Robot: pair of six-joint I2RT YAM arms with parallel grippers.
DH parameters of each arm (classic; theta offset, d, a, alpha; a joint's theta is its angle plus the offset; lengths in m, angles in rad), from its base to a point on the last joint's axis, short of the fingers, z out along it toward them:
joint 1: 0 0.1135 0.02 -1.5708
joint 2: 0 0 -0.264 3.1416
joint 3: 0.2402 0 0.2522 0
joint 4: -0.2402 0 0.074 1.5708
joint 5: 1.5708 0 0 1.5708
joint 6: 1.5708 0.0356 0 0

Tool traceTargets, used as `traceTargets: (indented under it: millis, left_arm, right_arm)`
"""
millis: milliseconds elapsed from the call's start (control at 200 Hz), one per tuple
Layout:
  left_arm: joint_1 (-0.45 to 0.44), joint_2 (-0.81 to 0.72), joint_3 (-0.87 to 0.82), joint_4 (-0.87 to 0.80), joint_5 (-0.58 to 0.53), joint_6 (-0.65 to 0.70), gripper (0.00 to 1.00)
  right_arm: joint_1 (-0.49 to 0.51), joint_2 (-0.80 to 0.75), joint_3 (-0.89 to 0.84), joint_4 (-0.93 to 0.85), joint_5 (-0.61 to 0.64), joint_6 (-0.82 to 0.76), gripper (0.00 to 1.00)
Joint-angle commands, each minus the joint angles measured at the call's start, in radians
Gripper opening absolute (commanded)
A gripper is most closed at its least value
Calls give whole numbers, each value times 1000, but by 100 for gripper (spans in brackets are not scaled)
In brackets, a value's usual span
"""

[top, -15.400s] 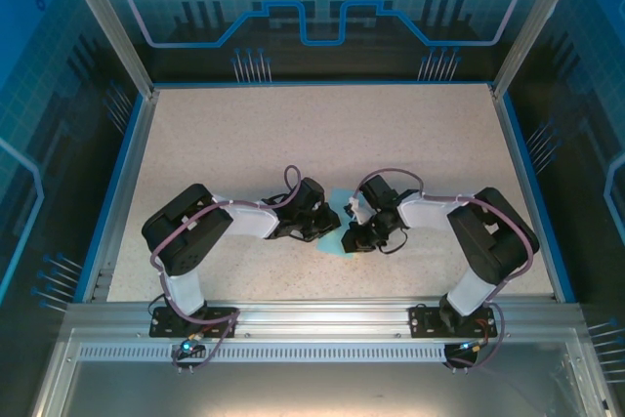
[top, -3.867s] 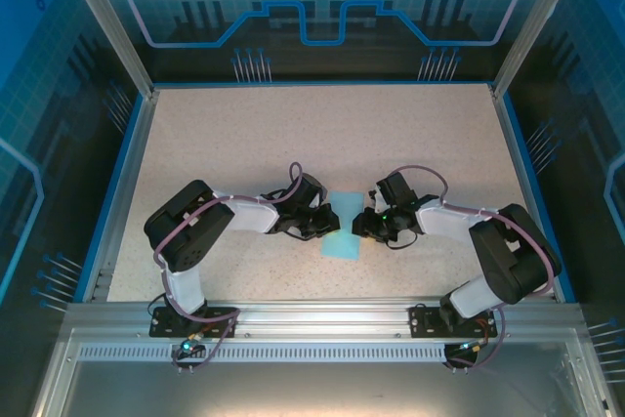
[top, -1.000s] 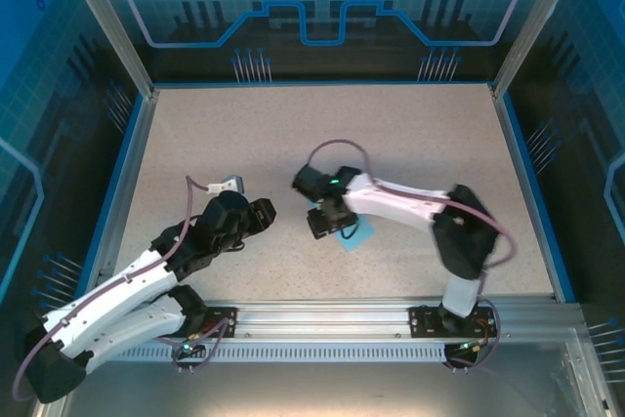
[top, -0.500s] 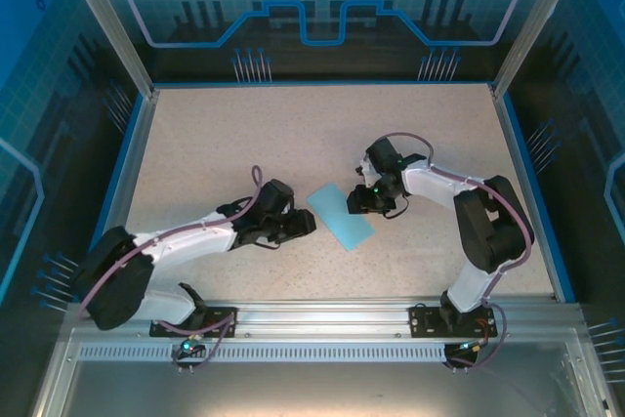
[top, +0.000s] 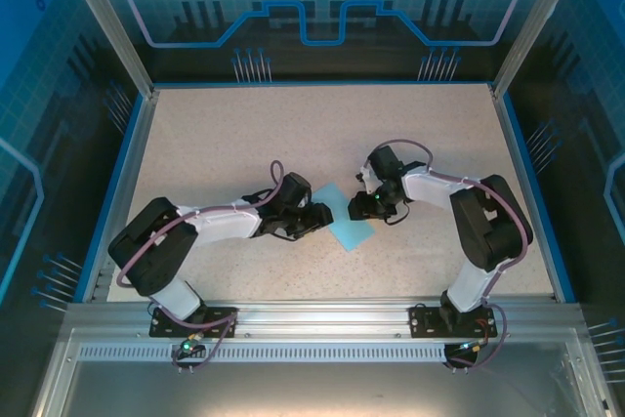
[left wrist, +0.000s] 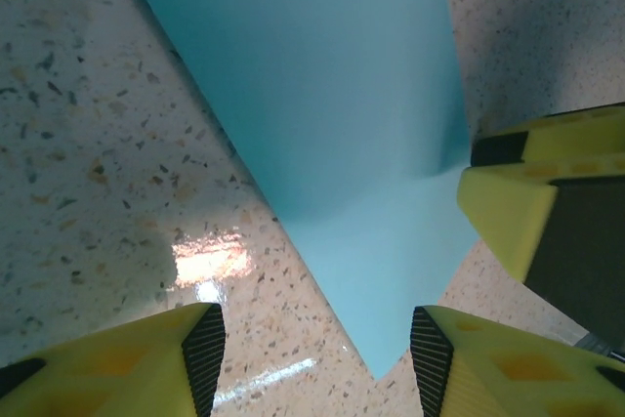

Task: Fold a paper plane with a square sheet of paper (pick it up from the middle)
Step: Rotate the paper at the center of the table.

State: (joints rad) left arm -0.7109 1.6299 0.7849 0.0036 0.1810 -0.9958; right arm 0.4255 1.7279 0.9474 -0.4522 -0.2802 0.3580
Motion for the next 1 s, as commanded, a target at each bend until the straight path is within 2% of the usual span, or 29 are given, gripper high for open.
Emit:
traceTargets:
  millis: [0,350,535,680,815,990]
  left_arm:
    - [2,32,40,19,15,-17,57]
    - [25,89,78,3,8,-1,56]
    - [35,137,124,-4,34,29,56]
    - [38,180,166,-20,42,45,56]
    - [41,211,193,-23,45,52,56]
    - [46,244,230,-31,56,65,56]
  right_arm:
    - [11,-33,-59,-31,-33,10,46]
    - [98,-182,-182,4,0,145,47]
    - [101,-244,-229,78,-111,190,47]
    - [65,-317,-225,7,45,163,52]
    - [11,-281,-191,-22,77,129,54]
    - [11,-205,-197,39,19,146,51]
